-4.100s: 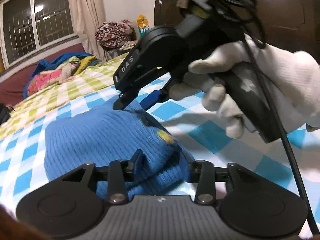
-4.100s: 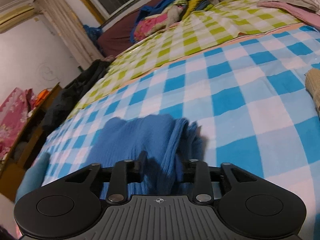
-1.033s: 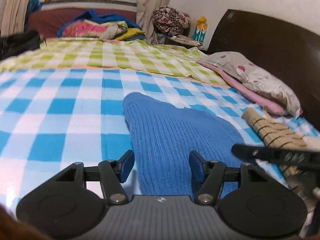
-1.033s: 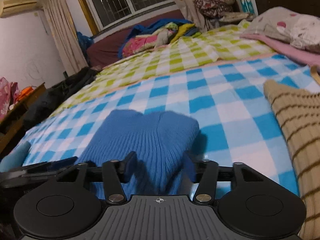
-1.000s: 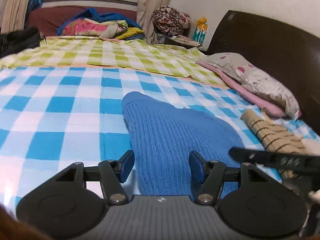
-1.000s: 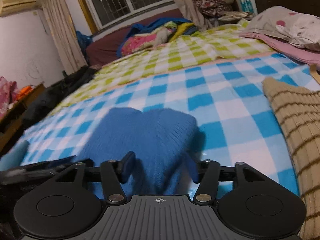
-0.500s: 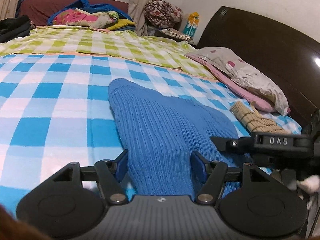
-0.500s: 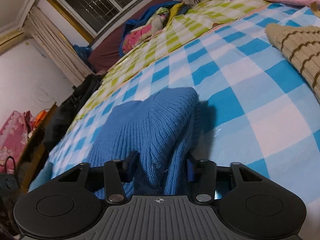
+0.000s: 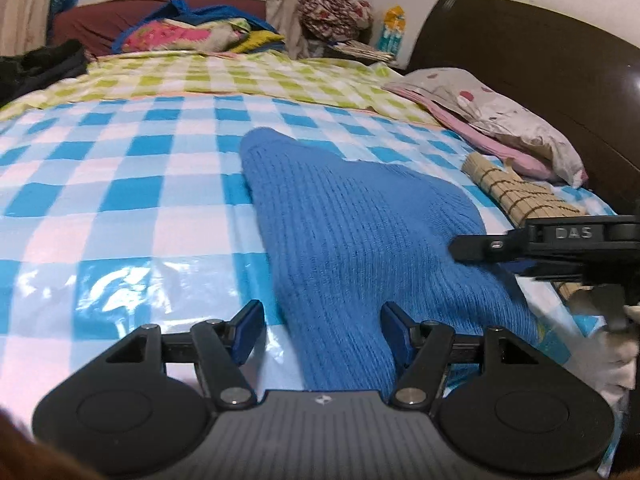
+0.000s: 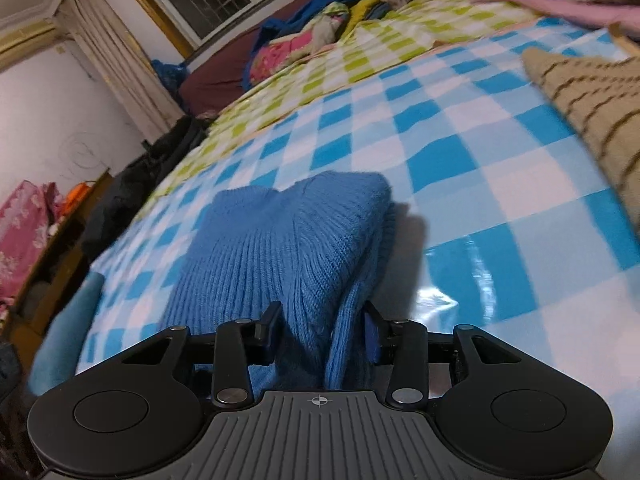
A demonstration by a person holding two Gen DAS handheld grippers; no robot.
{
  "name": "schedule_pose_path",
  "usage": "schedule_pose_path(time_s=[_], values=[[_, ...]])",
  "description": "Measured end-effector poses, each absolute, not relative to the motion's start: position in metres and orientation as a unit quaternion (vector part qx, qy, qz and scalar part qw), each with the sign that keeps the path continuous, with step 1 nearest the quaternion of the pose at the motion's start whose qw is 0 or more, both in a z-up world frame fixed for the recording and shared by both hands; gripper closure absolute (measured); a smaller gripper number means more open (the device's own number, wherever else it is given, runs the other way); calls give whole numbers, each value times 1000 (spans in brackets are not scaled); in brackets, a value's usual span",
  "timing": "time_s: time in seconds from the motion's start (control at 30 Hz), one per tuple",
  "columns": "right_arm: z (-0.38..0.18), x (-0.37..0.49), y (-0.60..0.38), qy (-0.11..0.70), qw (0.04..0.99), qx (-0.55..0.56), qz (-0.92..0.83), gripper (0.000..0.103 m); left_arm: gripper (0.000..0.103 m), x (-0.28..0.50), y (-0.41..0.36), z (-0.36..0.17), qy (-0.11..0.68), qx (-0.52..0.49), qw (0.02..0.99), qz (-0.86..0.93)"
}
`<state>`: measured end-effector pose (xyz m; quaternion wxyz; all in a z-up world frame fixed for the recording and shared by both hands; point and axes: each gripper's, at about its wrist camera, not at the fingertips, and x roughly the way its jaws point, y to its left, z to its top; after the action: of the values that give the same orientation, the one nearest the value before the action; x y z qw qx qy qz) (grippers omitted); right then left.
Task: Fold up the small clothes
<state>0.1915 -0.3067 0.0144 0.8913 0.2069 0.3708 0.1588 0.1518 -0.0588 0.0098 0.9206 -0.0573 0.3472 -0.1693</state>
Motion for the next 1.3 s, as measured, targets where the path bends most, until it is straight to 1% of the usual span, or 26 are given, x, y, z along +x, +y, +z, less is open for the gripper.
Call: schedule_pose_path(time_s=[0.17, 0.3, 0.47, 0.57, 0.73, 0.97, 1.3], values=[[41, 161, -297, 339, 922, 135, 128, 62, 35, 133, -65, 22, 319, -2, 939, -132], [50, 130, -283, 322, 936, 77, 123, 63, 34, 126, -70, 19, 331, 24, 936, -117], [28, 124, -273, 362, 928, 34, 84, 65, 34, 118, -73, 17, 341, 20, 934, -108], [29, 118, -275, 366, 926, 48, 79, 64, 34, 110, -73, 20, 342, 15, 933, -110], [38, 101, -269, 357, 930, 33, 81, 64, 34, 100, -72, 19, 350, 8, 930, -108], [24, 88, -263, 380, 921, 42, 74, 64, 33, 84, -72, 12, 364, 6, 925, -108], [17, 66, -252, 392, 916, 42, 74, 64, 33, 65, -72, 7, 376, 4, 920, -107]])
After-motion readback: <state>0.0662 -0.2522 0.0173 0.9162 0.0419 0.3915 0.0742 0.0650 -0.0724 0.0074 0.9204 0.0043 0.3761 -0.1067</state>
